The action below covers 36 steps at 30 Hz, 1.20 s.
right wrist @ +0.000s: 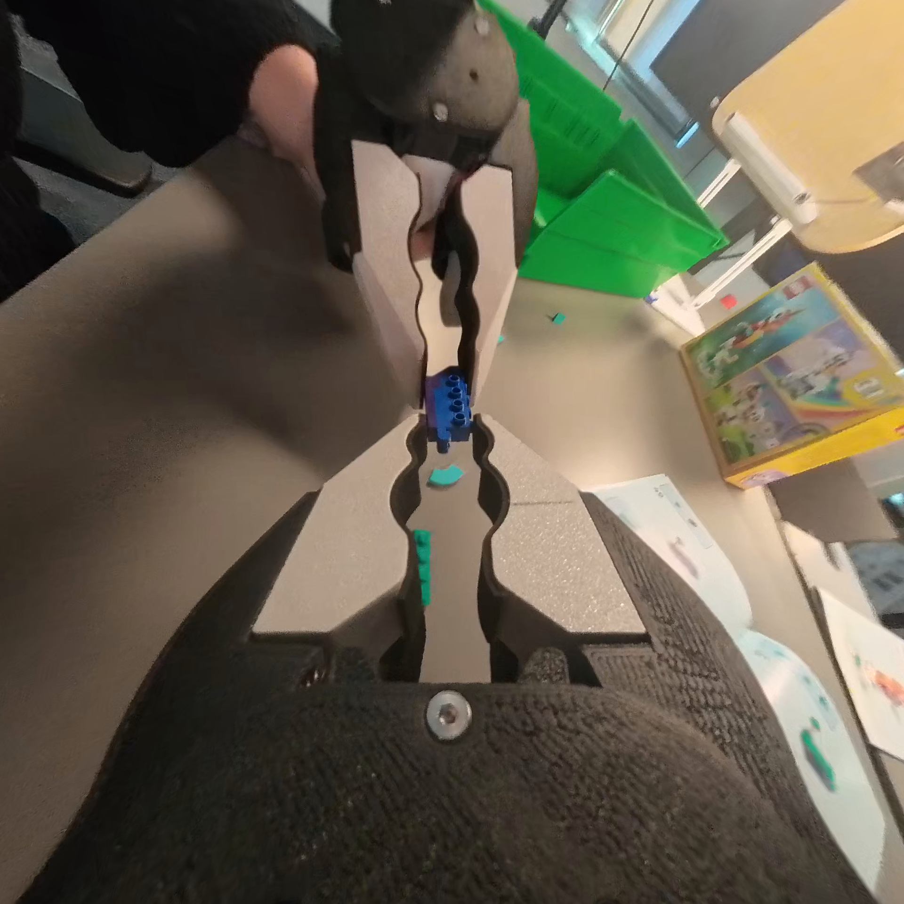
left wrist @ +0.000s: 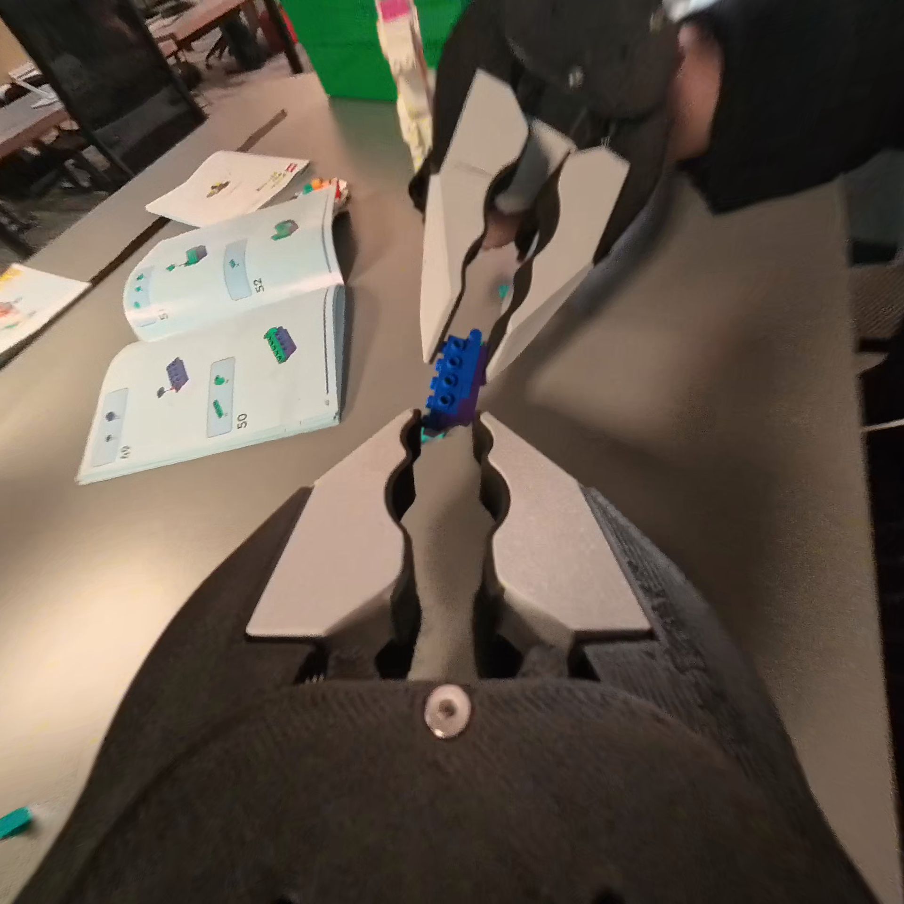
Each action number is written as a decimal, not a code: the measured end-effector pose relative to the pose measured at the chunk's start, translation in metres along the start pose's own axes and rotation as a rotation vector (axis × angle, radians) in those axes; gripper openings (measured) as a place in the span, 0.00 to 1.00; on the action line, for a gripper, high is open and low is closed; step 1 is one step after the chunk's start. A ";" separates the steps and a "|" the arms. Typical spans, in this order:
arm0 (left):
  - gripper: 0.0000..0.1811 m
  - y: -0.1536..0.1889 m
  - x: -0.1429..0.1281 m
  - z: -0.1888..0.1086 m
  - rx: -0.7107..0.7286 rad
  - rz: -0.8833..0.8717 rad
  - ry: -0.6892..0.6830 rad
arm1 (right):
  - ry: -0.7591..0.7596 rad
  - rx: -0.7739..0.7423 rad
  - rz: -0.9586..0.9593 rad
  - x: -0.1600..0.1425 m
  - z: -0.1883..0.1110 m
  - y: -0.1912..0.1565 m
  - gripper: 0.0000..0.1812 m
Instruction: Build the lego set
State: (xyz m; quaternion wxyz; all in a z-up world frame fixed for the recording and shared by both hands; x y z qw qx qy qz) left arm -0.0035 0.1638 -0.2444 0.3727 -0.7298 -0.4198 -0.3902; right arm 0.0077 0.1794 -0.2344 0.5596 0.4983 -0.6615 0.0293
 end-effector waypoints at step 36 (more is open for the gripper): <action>0.14 -0.013 0.013 0.005 -0.475 -0.389 0.071 | 0.065 -0.275 -0.378 0.001 -0.002 0.017 0.09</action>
Point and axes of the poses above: each gripper's, where its closed fingertips meet, z out along the fingers, x out of its top, y = z × x across the jaws, the point moved 1 cm from there along -z, back along the fingers, and after that the axes turned 2 degrees about x, right-handed, at the moved point
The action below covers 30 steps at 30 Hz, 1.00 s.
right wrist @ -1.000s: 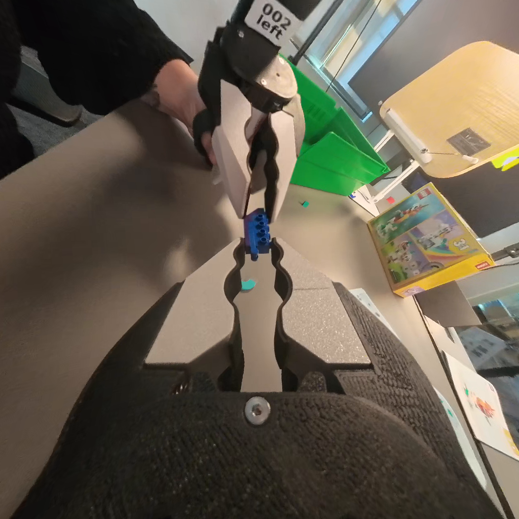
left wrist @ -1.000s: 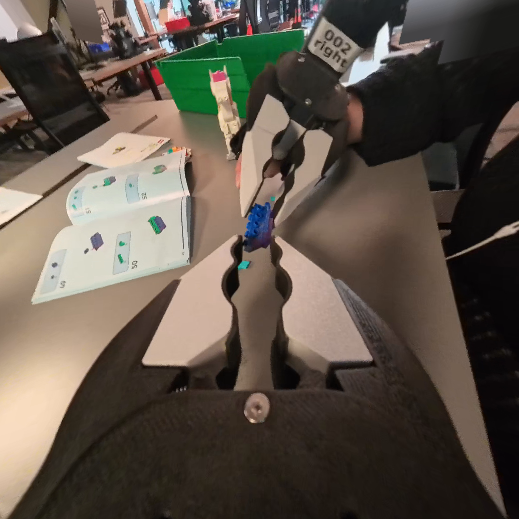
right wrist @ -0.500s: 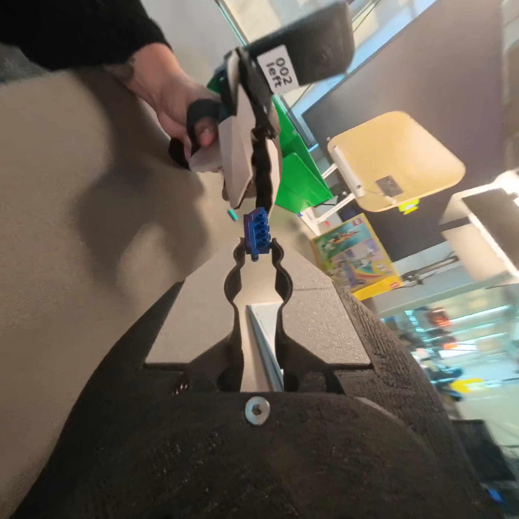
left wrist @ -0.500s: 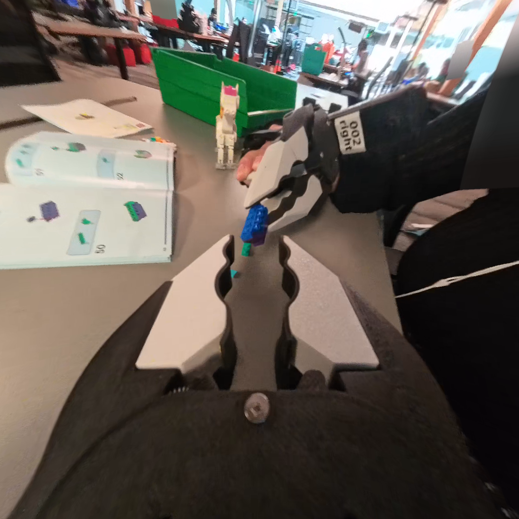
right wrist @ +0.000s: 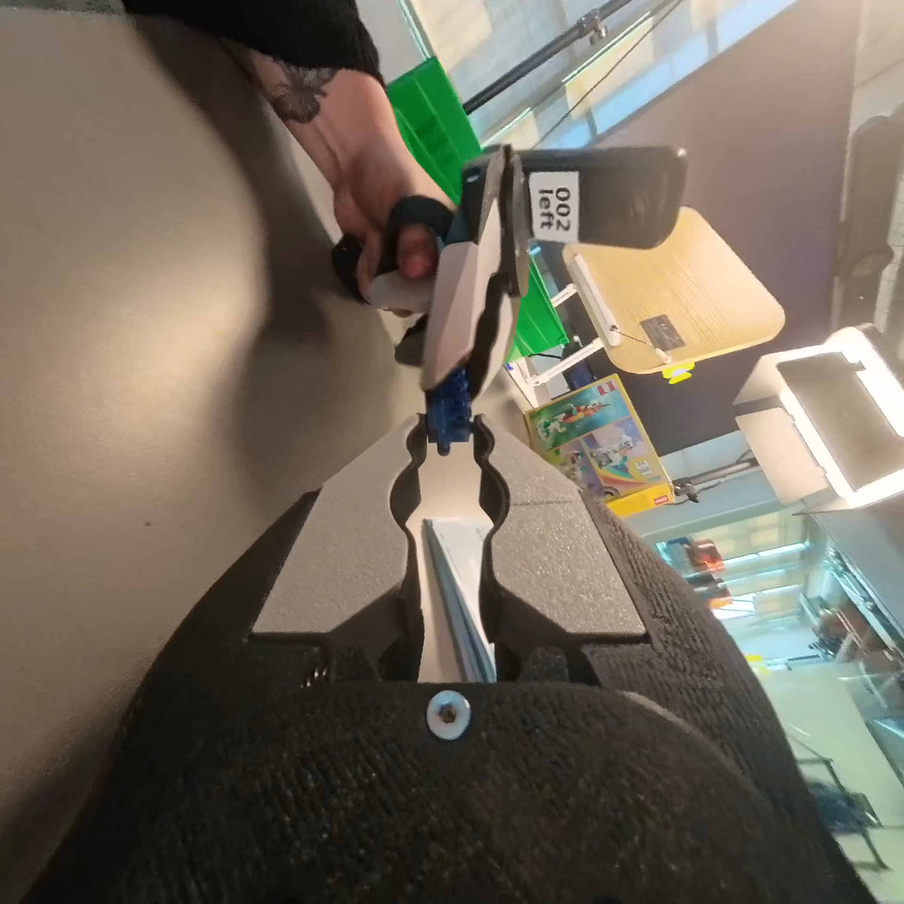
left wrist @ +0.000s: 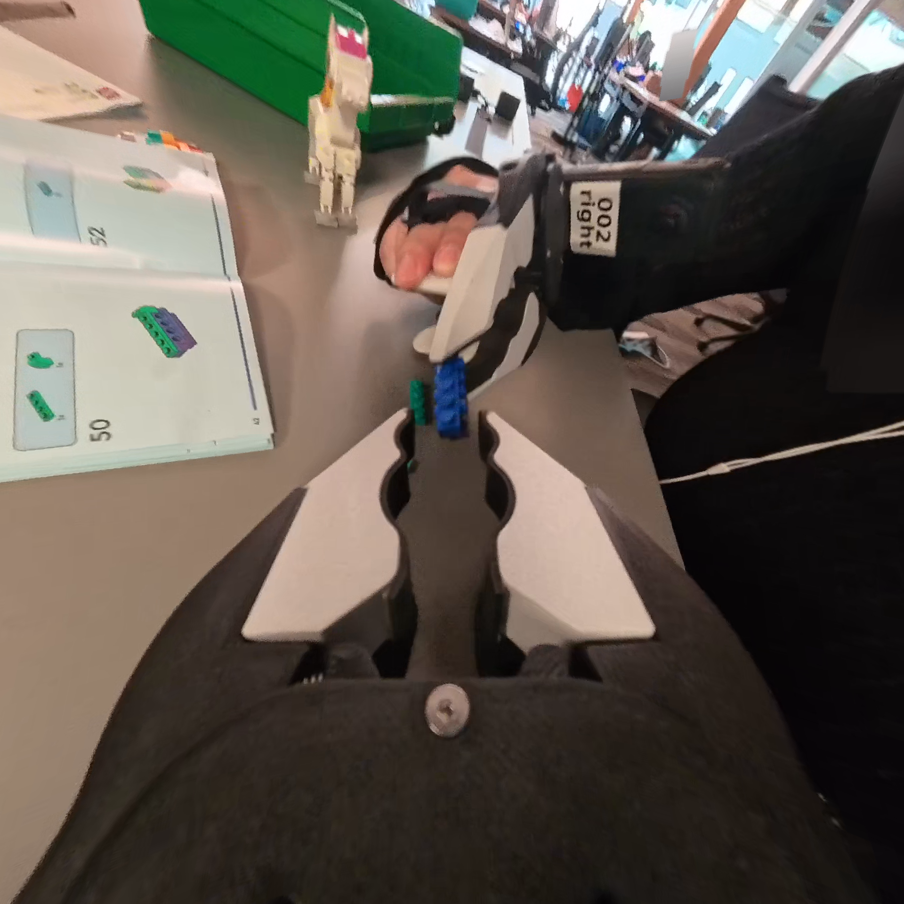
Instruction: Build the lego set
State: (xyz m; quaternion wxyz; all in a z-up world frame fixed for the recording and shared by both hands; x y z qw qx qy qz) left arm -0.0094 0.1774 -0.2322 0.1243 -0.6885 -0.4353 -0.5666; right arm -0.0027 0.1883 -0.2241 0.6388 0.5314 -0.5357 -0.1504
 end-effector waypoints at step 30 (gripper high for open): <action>0.06 -0.029 0.032 -0.028 -0.106 -0.251 0.297 | -0.007 -0.185 0.185 -0.014 0.021 0.035 0.09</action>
Point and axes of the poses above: each gripper's, where its closed fingertips meet, z out along the fingers, x out of its top, y = z × x across the jaws, the point moved 1 cm from there along -z, back along the fingers, and after that the axes turned 2 degrees about x, right-handed, at the moved point
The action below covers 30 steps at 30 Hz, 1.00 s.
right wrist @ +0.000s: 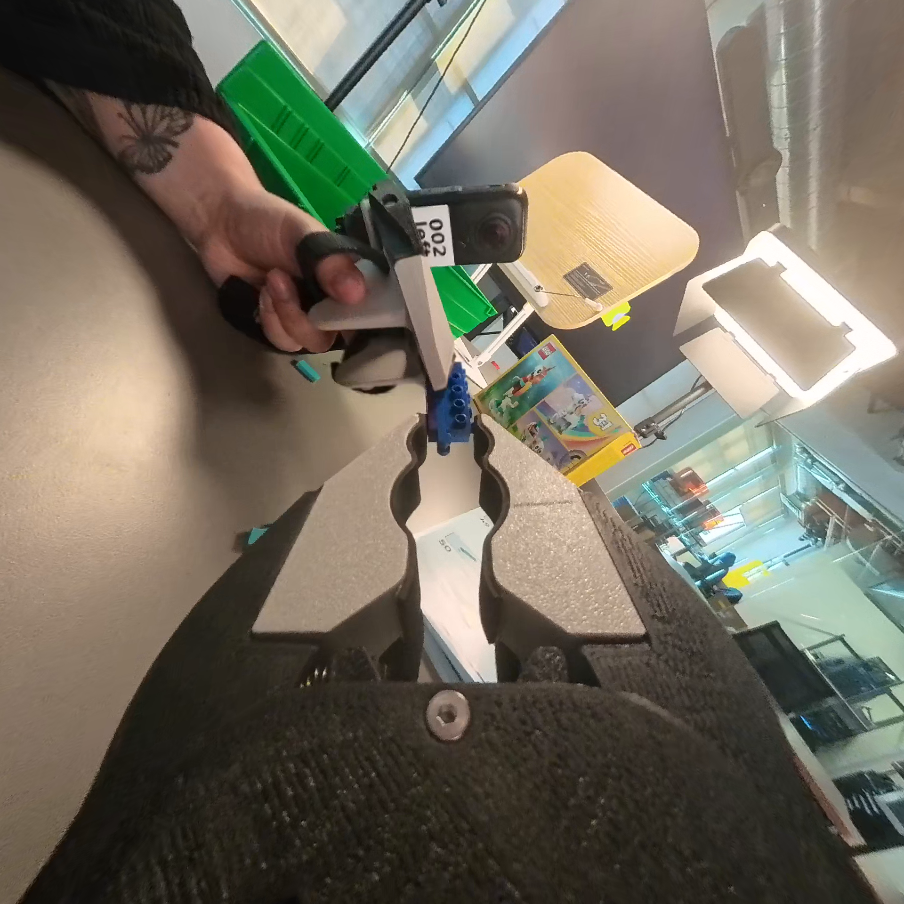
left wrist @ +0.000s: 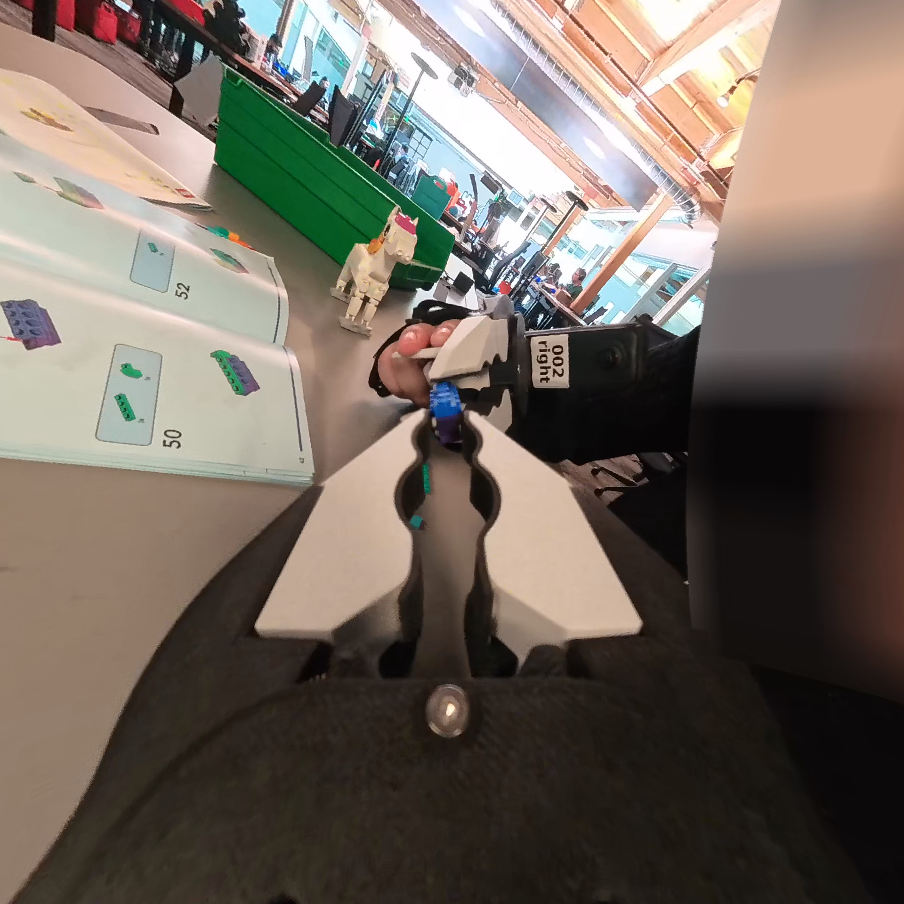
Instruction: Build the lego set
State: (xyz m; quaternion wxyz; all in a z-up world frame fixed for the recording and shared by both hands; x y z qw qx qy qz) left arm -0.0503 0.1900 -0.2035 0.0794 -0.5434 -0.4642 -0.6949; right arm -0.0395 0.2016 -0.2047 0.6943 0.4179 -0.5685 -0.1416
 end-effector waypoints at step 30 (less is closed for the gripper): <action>0.06 0.014 -0.011 0.003 -0.039 -0.033 -0.025 | 0.041 0.027 -0.046 0.008 -0.005 -0.007 0.09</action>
Point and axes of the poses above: each gripper's, where its closed fingertips meet, z out along the fingers, x out of its top, y = z × x across the jaws, the point moved 1 cm from there along -z, back along the fingers, and after that the axes turned 2 degrees about x, right-handed, at the moved point
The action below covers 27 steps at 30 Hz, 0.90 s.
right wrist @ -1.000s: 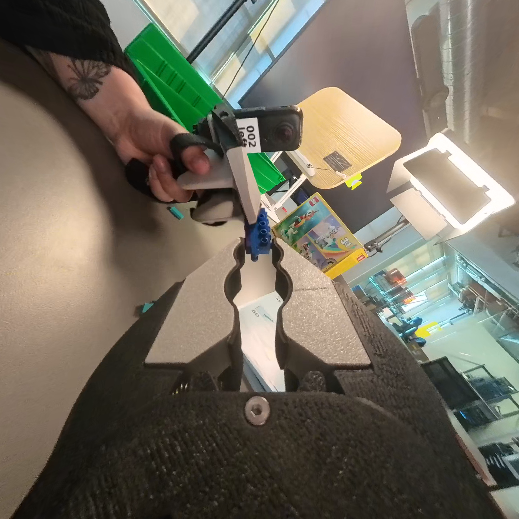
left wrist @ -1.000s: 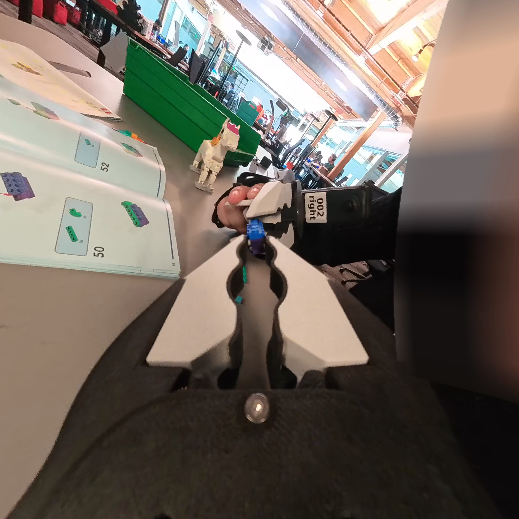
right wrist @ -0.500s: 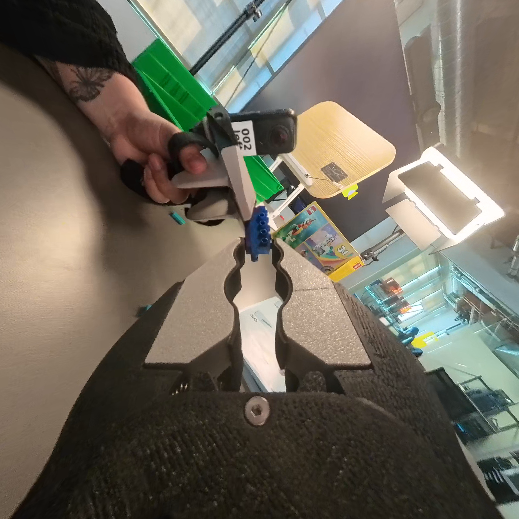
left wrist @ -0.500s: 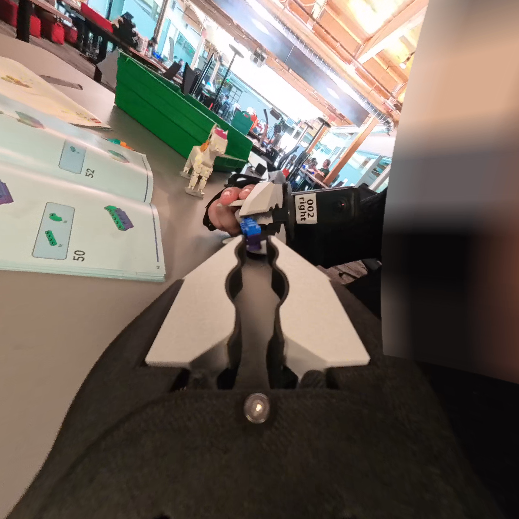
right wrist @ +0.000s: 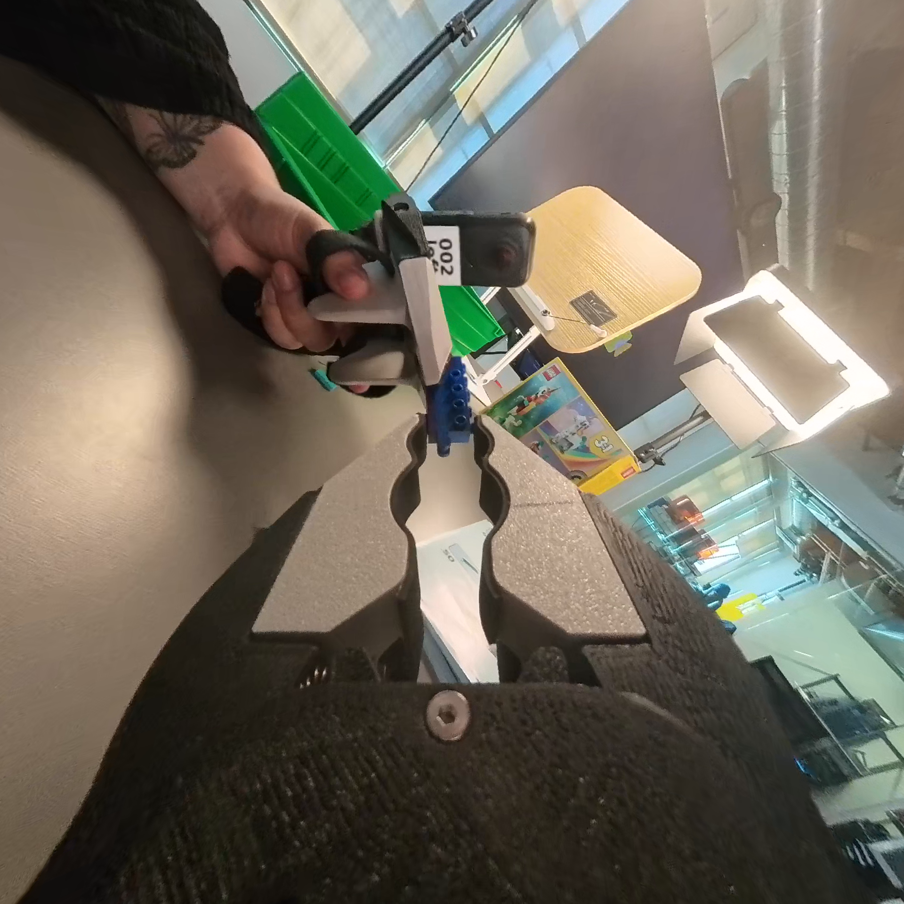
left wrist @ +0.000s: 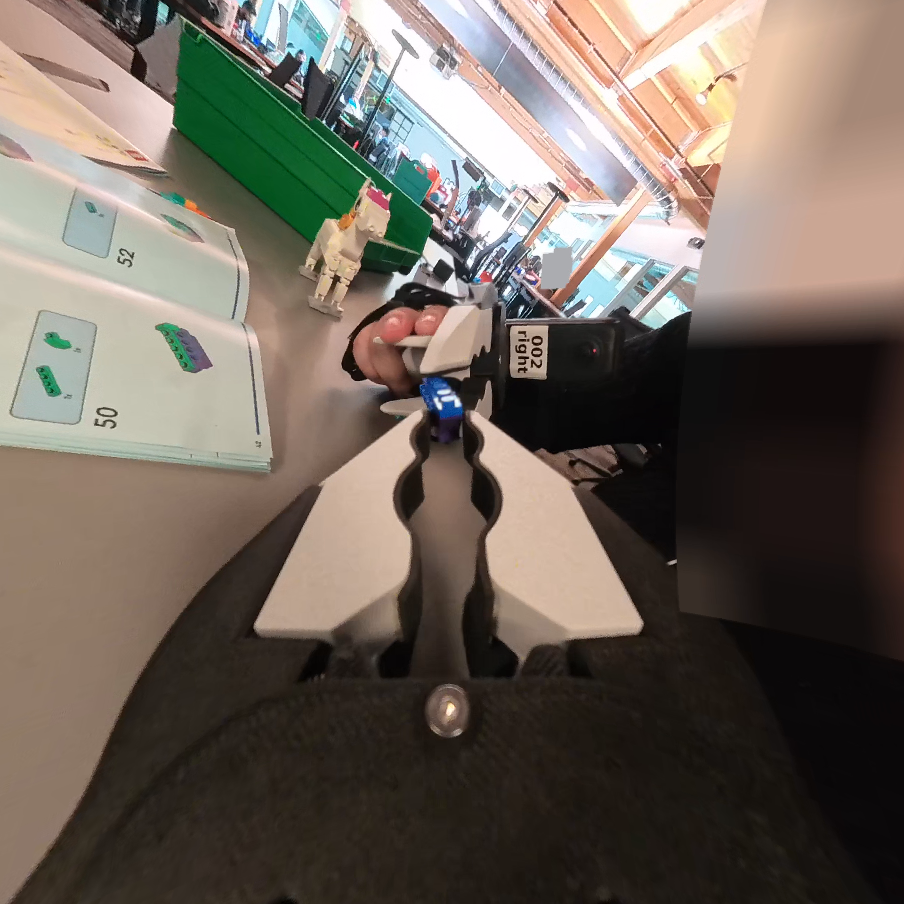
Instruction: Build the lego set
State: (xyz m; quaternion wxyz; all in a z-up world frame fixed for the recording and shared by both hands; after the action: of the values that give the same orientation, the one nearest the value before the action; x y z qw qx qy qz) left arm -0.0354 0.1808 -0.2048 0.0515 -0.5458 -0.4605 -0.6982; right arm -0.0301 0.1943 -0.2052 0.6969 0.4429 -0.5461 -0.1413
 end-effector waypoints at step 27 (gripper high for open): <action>0.05 -0.004 -0.002 0.001 0.045 0.012 -0.010 | 0.001 0.009 0.018 -0.002 0.001 -0.001 0.09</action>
State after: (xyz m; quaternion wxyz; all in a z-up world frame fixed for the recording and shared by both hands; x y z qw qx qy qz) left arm -0.0361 0.1829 -0.2086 0.0657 -0.5510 -0.4729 -0.6845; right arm -0.0316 0.1947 -0.2071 0.6965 0.4414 -0.5501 -0.1323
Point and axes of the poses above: each gripper's, where its closed fingertips meet, z out along the fingers, x out of its top, y = z × x across the jaws, the point moved 1 cm from there along -z, back along the fingers, and after that the axes turned 2 degrees about x, right-handed, at the moved point
